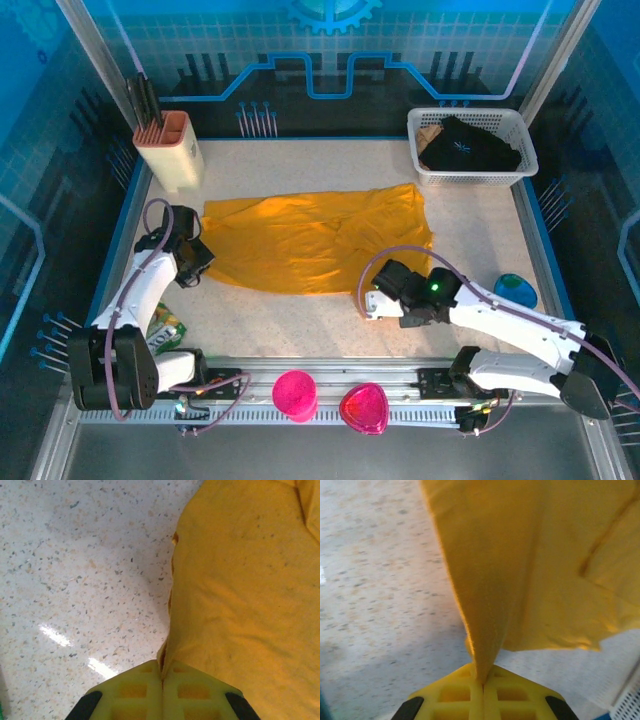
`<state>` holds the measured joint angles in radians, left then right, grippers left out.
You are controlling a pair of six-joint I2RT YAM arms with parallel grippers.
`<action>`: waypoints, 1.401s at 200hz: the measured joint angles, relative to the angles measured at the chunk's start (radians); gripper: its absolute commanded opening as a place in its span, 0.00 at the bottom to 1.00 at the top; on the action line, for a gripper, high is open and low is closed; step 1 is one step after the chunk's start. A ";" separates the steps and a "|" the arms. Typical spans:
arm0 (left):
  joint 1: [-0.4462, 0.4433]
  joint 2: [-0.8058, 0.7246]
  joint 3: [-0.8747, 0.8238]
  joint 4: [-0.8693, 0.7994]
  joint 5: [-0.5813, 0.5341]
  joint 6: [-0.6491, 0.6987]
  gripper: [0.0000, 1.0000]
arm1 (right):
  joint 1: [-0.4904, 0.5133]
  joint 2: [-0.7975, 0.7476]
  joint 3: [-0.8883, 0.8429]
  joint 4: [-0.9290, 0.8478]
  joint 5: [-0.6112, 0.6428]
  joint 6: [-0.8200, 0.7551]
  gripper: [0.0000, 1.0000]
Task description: Fold and stack the t-shirts
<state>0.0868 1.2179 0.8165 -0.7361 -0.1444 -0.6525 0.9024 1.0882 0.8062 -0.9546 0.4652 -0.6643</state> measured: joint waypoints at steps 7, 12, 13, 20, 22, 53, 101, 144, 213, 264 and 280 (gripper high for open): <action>0.000 0.000 0.002 -0.005 -0.001 0.000 0.00 | -0.013 0.002 0.015 0.016 0.016 -0.008 0.00; -0.001 0.000 0.005 -0.011 -0.003 0.000 0.00 | -0.024 0.005 0.024 0.030 0.029 -0.016 0.00; -0.001 0.000 0.006 -0.013 -0.003 0.000 0.00 | -0.025 0.005 0.026 0.031 0.031 -0.016 0.00; -0.002 0.000 0.012 -0.019 -0.008 0.000 0.00 | -0.039 0.014 0.040 0.046 0.043 -0.027 0.00; -0.002 0.000 0.013 -0.021 -0.008 0.000 0.00 | -0.043 0.018 0.045 0.051 0.049 -0.030 0.00; -0.004 0.014 0.053 -0.034 -0.023 0.001 0.00 | -0.115 0.109 0.127 0.129 0.095 -0.099 0.00; -0.004 0.067 0.105 -0.042 -0.064 0.002 0.00 | -0.242 0.253 0.244 0.240 0.110 -0.262 0.00; -0.004 0.137 0.129 -0.041 -0.103 0.006 0.00 | -0.333 0.381 0.351 0.320 0.100 -0.386 0.00; -0.004 0.304 0.187 -0.014 -0.148 0.009 0.00 | -0.413 0.599 0.537 0.402 0.063 -0.516 0.00; -0.004 0.436 0.264 0.008 -0.167 0.021 0.00 | -0.435 0.731 0.634 0.446 0.049 -0.556 0.00; -0.004 0.472 0.278 0.013 -0.172 0.025 0.00 | -0.441 0.763 0.646 0.454 0.050 -0.556 0.00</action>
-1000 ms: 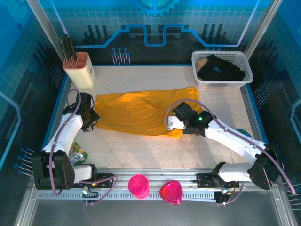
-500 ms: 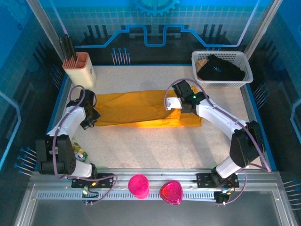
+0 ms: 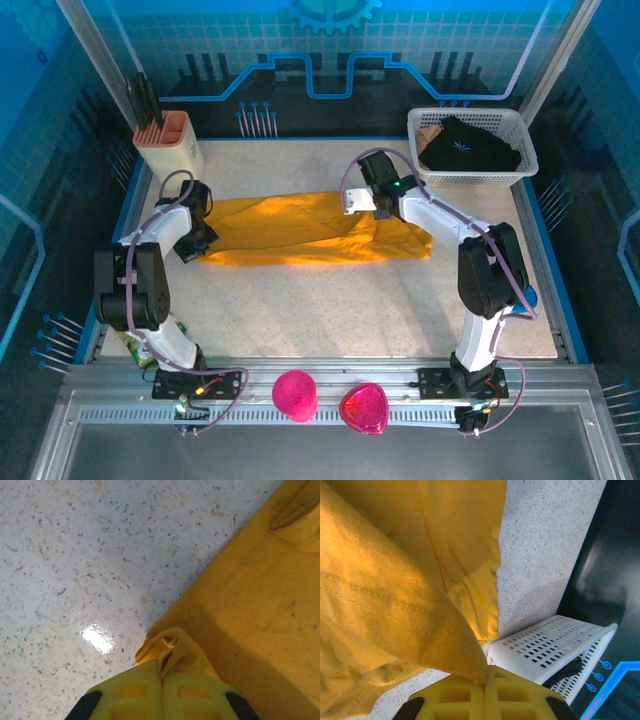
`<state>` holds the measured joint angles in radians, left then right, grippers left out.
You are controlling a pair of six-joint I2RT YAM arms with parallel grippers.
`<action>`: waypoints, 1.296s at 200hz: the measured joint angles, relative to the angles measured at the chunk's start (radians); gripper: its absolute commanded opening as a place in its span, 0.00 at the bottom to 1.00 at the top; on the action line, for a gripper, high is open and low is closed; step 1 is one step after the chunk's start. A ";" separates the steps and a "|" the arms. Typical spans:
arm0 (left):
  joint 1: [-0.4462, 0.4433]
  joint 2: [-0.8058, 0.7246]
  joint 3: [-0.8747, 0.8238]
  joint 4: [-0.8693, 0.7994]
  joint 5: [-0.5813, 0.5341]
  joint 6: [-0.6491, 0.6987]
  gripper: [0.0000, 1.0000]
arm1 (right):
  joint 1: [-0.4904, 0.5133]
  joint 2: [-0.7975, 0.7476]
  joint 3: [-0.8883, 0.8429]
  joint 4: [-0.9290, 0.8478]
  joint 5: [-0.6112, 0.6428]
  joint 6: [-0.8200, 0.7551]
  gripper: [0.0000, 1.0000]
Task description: Fold and stack the t-shirts
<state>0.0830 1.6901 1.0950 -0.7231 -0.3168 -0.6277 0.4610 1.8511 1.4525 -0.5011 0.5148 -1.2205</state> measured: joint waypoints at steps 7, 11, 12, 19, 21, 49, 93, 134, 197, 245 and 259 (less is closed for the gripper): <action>0.000 0.016 0.006 0.000 -0.002 0.000 0.00 | -0.002 0.011 0.001 0.003 0.000 0.001 0.00; 0.000 0.025 0.009 0.000 -0.002 0.001 0.00 | -0.003 0.016 0.002 0.005 0.000 0.002 0.00; 0.000 0.027 0.010 0.000 -0.003 0.001 0.00 | -0.003 0.019 0.002 0.005 0.001 0.004 0.00; 0.000 0.043 0.016 0.000 -0.005 0.001 0.00 | -0.005 0.031 0.003 0.007 0.001 0.010 0.00; 0.000 0.046 0.018 0.000 -0.006 0.001 0.00 | -0.005 0.033 0.003 0.008 0.001 0.012 0.00; 0.000 0.084 0.035 -0.002 -0.025 0.000 0.00 | -0.011 0.086 0.015 0.031 0.005 0.071 0.00; 0.000 0.086 0.074 -0.005 -0.044 -0.001 0.04 | -0.016 0.157 0.027 0.077 0.018 0.233 0.00; 0.000 0.086 0.095 -0.004 -0.054 -0.002 0.31 | -0.038 0.207 0.047 0.105 0.037 0.413 0.24; 0.000 0.080 0.095 -0.004 -0.053 -0.014 0.74 | -0.071 0.198 0.053 0.127 0.029 0.760 0.49; 0.000 -0.088 0.068 0.009 -0.049 0.016 0.82 | -0.071 0.061 0.074 -0.019 -0.092 1.146 0.52; 0.000 -0.158 0.053 0.015 -0.036 0.040 0.51 | -0.072 0.005 0.049 -0.042 -0.168 1.254 0.52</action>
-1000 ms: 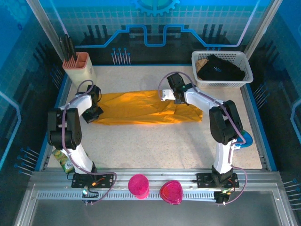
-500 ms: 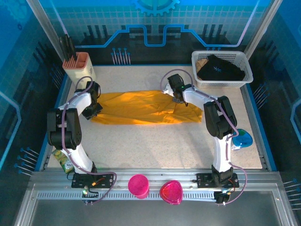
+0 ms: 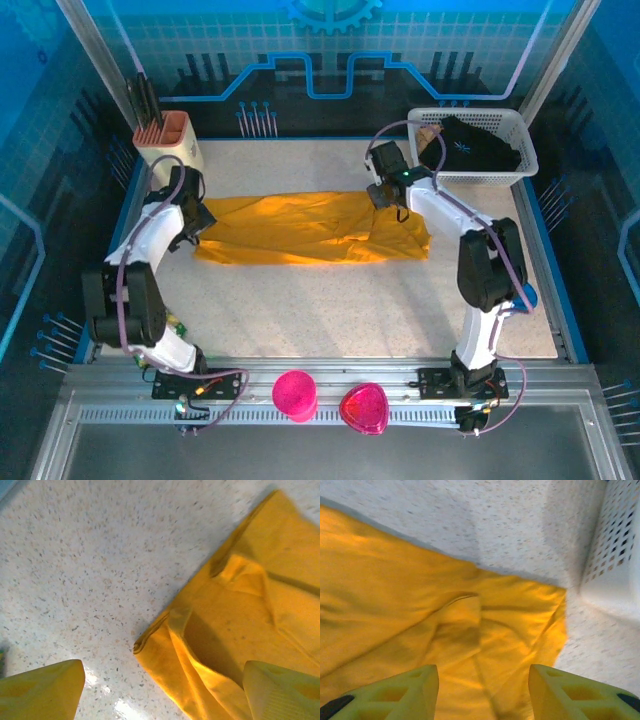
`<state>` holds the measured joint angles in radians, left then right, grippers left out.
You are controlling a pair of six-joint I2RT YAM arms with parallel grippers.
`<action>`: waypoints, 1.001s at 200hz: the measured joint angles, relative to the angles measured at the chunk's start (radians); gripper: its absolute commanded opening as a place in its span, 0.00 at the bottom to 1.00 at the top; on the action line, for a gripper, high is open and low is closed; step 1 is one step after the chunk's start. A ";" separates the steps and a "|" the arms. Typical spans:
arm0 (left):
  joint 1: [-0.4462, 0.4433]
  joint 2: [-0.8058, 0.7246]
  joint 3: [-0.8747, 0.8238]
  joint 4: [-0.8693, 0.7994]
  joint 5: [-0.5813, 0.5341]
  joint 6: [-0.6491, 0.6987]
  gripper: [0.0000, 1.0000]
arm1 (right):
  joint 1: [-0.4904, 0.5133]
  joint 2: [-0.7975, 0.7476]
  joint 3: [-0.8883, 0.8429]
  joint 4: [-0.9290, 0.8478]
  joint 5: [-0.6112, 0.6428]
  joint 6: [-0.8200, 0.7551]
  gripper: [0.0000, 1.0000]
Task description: Fold and stack the t-shirts
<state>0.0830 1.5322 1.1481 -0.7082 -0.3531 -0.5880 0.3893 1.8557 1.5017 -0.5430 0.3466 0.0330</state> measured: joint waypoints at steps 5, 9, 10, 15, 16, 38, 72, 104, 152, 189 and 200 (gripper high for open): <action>0.000 -0.021 -0.006 0.003 0.011 0.001 0.27 | 0.000 -0.021 -0.017 -0.005 -0.034 0.039 0.52; 0.000 -0.037 -0.011 0.007 0.018 0.008 0.13 | -0.001 -0.037 -0.035 -0.007 -0.066 0.069 0.52; 0.000 -0.040 -0.013 0.007 0.020 0.009 0.11 | -0.001 -0.040 -0.038 -0.007 -0.071 0.075 0.52; 0.000 -0.056 -0.020 0.010 0.030 0.016 0.00 | -0.002 -0.057 -0.061 -0.008 -0.107 0.107 0.52; 0.000 -0.058 -0.021 0.011 0.032 0.016 0.00 | -0.002 -0.060 -0.065 -0.008 -0.114 0.113 0.52; -0.001 -0.080 -0.060 0.023 0.098 0.047 0.00 | -0.004 -0.092 -0.180 0.015 -0.274 0.246 0.52; -0.030 -0.026 -0.106 0.044 0.176 0.073 0.00 | -0.004 -0.072 -0.303 0.072 -0.446 0.394 0.50; -0.085 0.066 -0.113 0.070 0.203 0.075 0.00 | -0.004 -0.025 -0.313 0.142 -0.516 0.470 0.49; -0.093 0.208 -0.094 0.113 0.201 0.075 0.00 | -0.004 0.017 -0.311 0.191 -0.548 0.507 0.49; -0.093 0.288 -0.037 0.130 0.201 0.075 0.00 | -0.004 0.043 -0.309 0.193 -0.549 0.510 0.50; -0.093 0.304 -0.016 0.135 0.201 0.075 0.00 | -0.004 0.042 -0.307 0.191 -0.544 0.510 0.53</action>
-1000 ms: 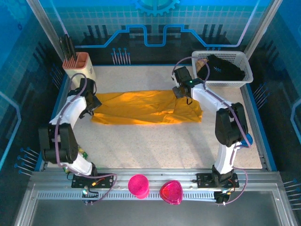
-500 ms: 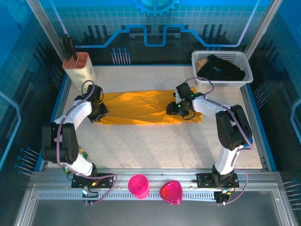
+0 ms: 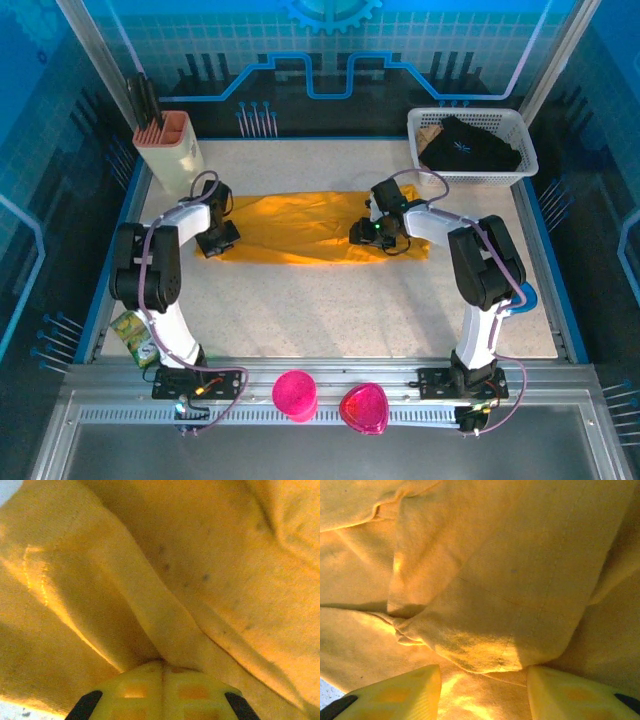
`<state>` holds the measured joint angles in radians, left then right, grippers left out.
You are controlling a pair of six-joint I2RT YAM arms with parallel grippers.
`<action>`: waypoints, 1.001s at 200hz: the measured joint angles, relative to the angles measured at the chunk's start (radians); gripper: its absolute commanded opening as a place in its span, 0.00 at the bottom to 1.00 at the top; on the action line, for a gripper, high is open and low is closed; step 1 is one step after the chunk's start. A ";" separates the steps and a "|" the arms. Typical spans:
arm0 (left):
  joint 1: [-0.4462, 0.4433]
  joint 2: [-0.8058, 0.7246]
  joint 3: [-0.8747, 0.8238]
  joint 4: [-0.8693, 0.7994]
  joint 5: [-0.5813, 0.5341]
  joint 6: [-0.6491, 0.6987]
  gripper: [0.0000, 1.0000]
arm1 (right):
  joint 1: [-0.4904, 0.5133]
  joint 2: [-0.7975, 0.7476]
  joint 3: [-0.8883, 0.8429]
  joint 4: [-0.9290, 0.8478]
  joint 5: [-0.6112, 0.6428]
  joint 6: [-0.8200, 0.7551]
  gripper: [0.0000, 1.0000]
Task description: Fold and stack the t-shirts
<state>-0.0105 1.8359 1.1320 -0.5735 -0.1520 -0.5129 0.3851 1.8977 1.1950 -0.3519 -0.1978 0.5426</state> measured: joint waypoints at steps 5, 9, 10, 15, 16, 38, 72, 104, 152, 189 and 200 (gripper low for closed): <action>0.000 0.005 0.006 0.004 0.000 0.000 0.00 | 0.000 0.000 0.002 -0.003 0.006 0.000 0.56; 0.000 0.010 0.011 0.007 0.000 0.000 0.00 | 0.000 -0.002 0.003 -0.004 0.009 0.001 0.58; 0.000 0.011 0.012 0.007 0.000 0.000 0.00 | 0.000 -0.002 0.003 -0.005 0.011 0.002 0.58; -0.001 0.015 0.018 0.007 0.000 0.000 0.00 | 0.000 -0.005 0.003 -0.008 0.016 -0.001 0.60; -0.001 0.016 0.019 0.007 0.000 0.000 0.00 | 0.000 -0.006 0.003 -0.008 0.018 0.001 0.61; -0.002 0.026 0.037 0.003 0.000 0.000 0.00 | 0.000 -0.032 0.003 -0.026 0.052 -0.002 0.63; -0.002 0.051 0.079 -0.026 0.000 -0.001 0.00 | 0.000 -0.049 0.008 -0.029 0.069 -0.004 0.61; -0.002 0.056 0.083 -0.049 0.000 -0.002 0.00 | 0.000 -0.034 0.030 -0.027 0.066 0.000 0.61; -0.002 0.056 0.083 -0.056 0.000 -0.004 0.00 | 0.000 0.010 0.052 -0.020 0.058 0.008 0.60; -0.002 0.056 0.082 -0.057 0.000 -0.004 0.00 | 0.000 0.016 0.055 -0.021 0.060 0.011 0.61; -0.002 0.055 0.082 -0.057 0.000 -0.004 0.00 | 0.000 0.016 0.055 -0.021 0.065 0.012 0.62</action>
<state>-0.0128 1.8908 1.2140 -0.6308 -0.1520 -0.5167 0.3855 1.9137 1.2495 -0.3733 -0.1329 0.5549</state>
